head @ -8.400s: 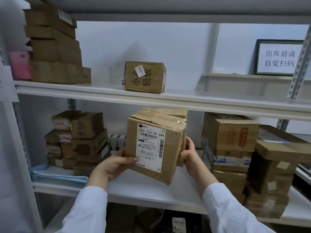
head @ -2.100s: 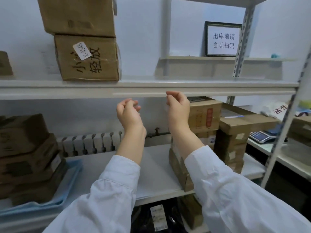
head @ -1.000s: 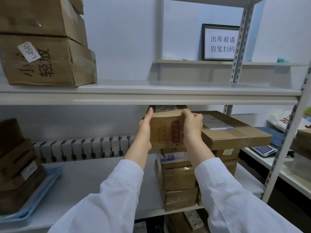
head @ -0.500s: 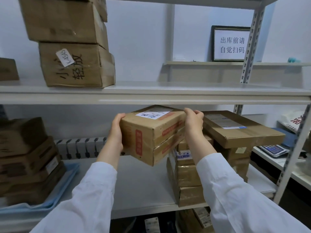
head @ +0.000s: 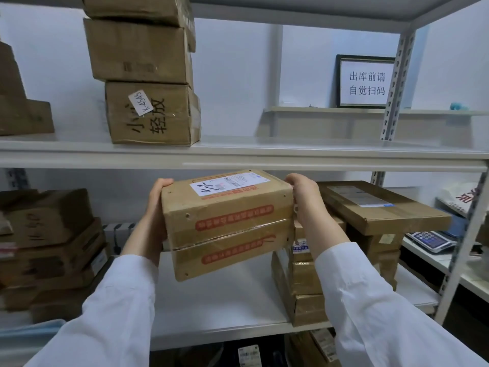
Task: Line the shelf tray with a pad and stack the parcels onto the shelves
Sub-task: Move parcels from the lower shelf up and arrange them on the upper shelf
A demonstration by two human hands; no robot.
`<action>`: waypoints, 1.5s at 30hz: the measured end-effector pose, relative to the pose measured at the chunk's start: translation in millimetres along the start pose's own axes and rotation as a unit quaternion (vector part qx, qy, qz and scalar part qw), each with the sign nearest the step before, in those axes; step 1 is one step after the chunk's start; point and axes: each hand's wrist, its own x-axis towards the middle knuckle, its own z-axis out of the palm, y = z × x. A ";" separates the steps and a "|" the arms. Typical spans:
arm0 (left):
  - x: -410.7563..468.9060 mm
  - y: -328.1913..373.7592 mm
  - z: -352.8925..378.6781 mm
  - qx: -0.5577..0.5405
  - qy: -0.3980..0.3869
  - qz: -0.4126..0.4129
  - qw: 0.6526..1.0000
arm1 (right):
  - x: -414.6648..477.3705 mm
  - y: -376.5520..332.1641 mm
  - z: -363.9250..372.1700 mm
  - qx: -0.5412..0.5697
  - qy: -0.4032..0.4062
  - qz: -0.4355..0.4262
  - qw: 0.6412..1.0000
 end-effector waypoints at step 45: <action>-8.8 66.1 82.8 -0.052 0.163 0.201 0.965 | -6.1 -52.3 27.0 0.118 -0.253 -0.297 0.913</action>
